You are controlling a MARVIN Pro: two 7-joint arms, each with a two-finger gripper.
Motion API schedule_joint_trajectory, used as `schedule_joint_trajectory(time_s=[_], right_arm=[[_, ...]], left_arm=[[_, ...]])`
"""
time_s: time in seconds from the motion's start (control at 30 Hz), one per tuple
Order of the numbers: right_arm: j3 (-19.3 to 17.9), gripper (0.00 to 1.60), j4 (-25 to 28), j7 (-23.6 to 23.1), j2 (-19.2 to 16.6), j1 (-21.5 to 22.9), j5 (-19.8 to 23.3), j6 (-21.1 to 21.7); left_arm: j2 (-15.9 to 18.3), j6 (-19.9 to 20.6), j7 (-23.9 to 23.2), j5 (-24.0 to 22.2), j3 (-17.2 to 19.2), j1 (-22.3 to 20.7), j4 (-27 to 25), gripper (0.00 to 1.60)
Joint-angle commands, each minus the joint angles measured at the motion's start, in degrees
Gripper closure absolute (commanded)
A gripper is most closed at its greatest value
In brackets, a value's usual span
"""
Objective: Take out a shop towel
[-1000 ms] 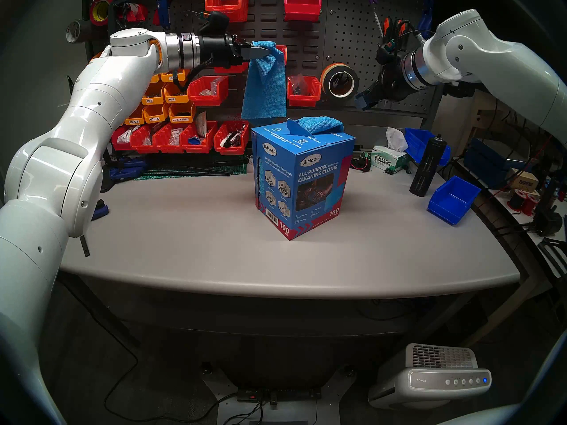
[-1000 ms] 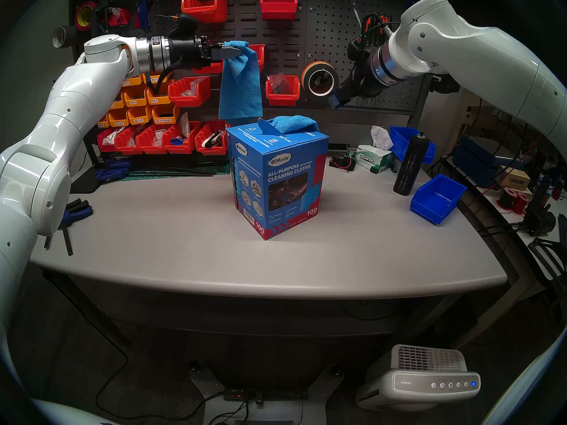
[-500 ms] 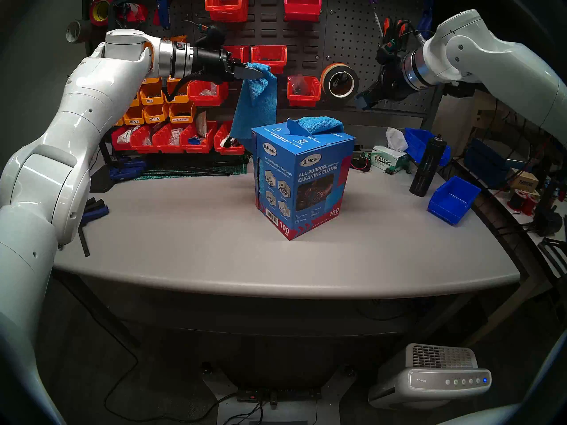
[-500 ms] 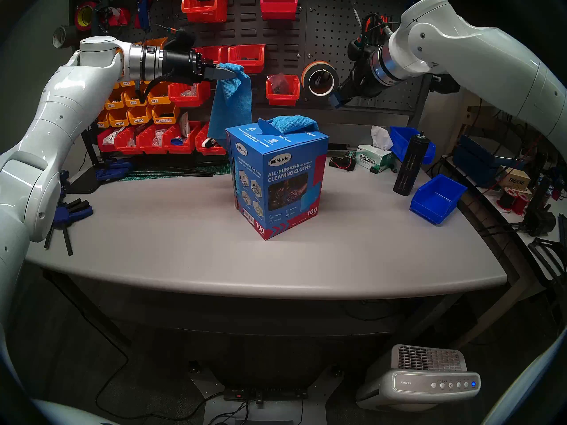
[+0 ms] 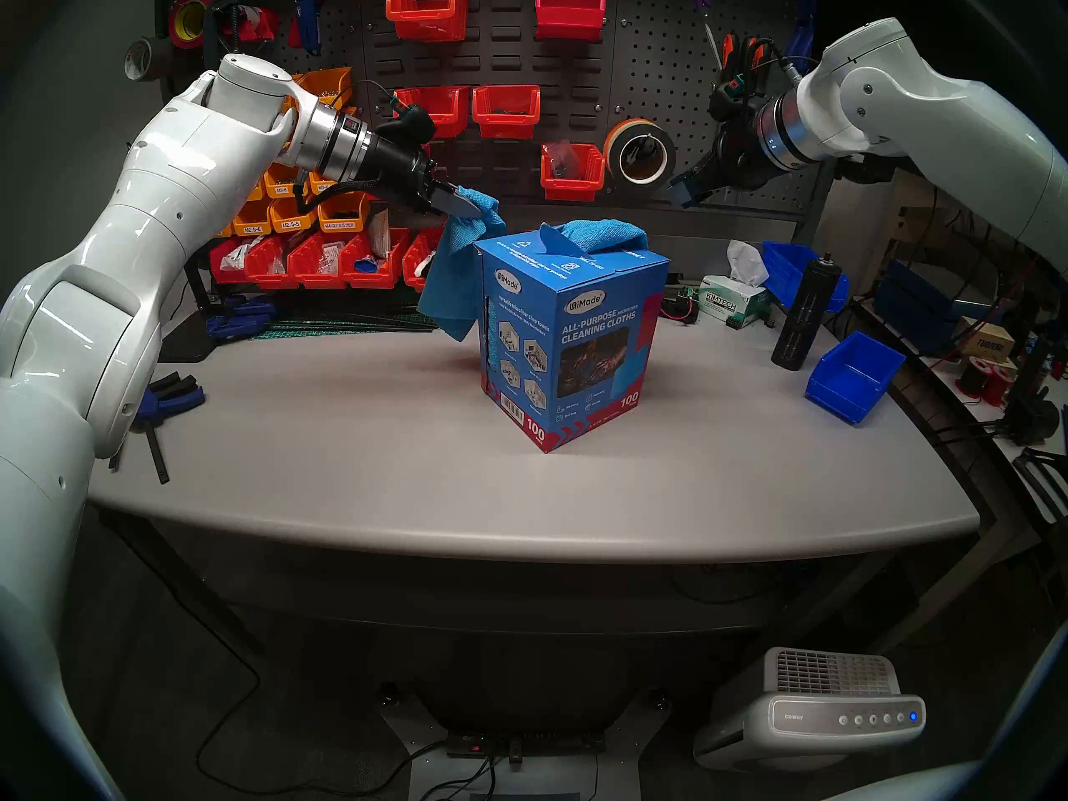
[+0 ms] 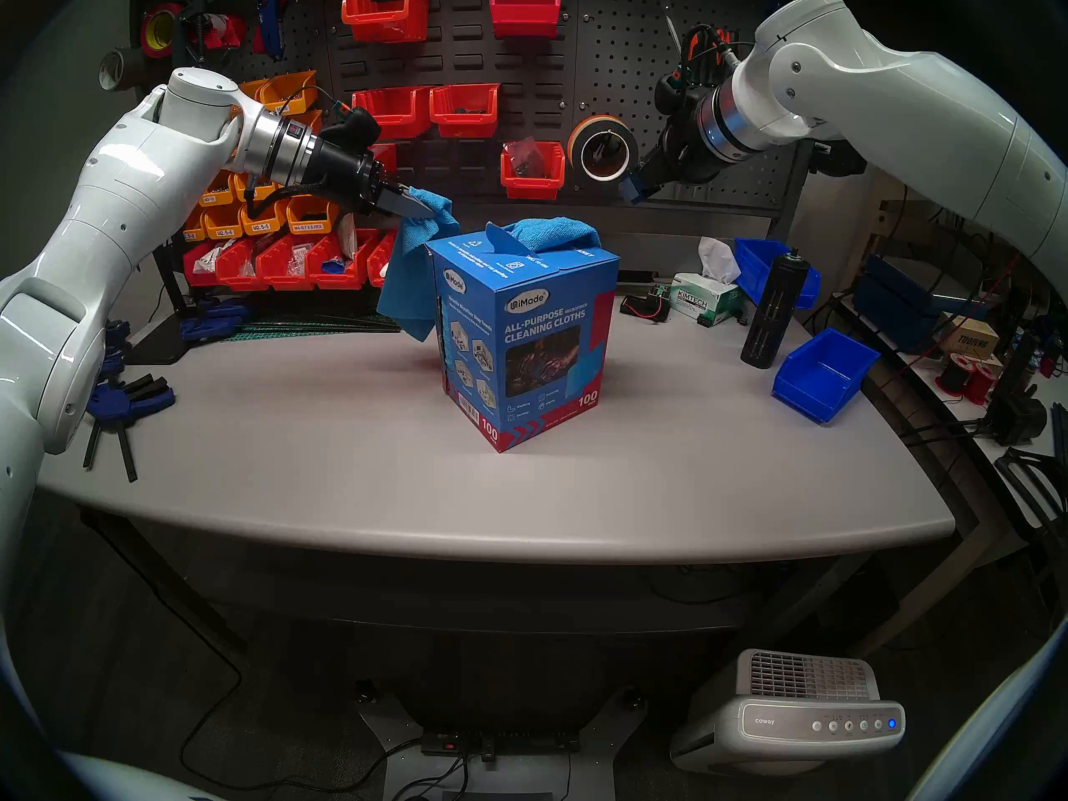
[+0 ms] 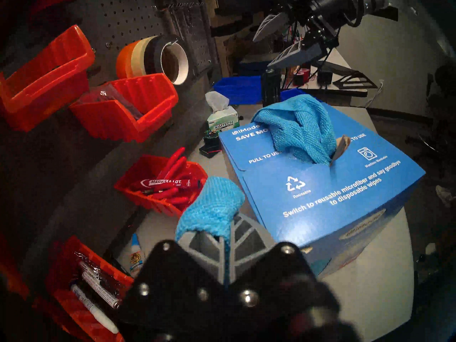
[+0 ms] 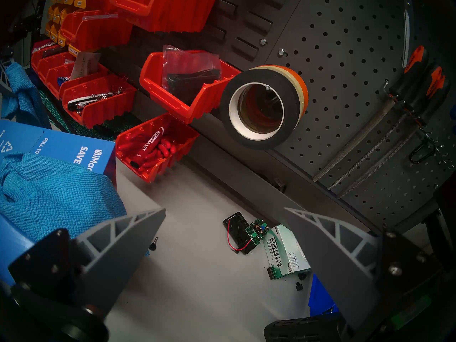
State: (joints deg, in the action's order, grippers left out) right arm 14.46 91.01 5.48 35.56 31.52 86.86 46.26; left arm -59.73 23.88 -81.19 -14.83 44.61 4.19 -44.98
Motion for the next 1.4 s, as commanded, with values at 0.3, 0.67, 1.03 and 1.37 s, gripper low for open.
schedule_joint_trajectory(time_s=[0.3, 0.67, 1.03, 1.37], right_arm=[[-1.6, 0.0, 0.0, 0.4, 0.1, 1.9, -0.2, -0.6], [-1.6, 0.0, 0.0, 0.4, 0.1, 1.9, -0.1, -0.6], [-1.6, 0.0, 0.0, 0.4, 0.1, 1.9, -0.1, -0.6], [-1.6, 0.0, 0.0, 0.4, 0.1, 1.9, -0.1, -0.6]], left_arm=[[-0.1, -2.3, -3.8, 7.0, -7.1, -7.9, 2.0, 1.6], [-1.3, -4.5, -3.8, 7.4, -10.0, -9.5, 3.8, 1.6], [-1.9, -5.5, -3.8, 5.8, -12.6, -10.6, 5.0, 0.0], [-1.9, -6.9, -3.8, 3.3, -16.1, -11.9, 5.3, 0.0]])
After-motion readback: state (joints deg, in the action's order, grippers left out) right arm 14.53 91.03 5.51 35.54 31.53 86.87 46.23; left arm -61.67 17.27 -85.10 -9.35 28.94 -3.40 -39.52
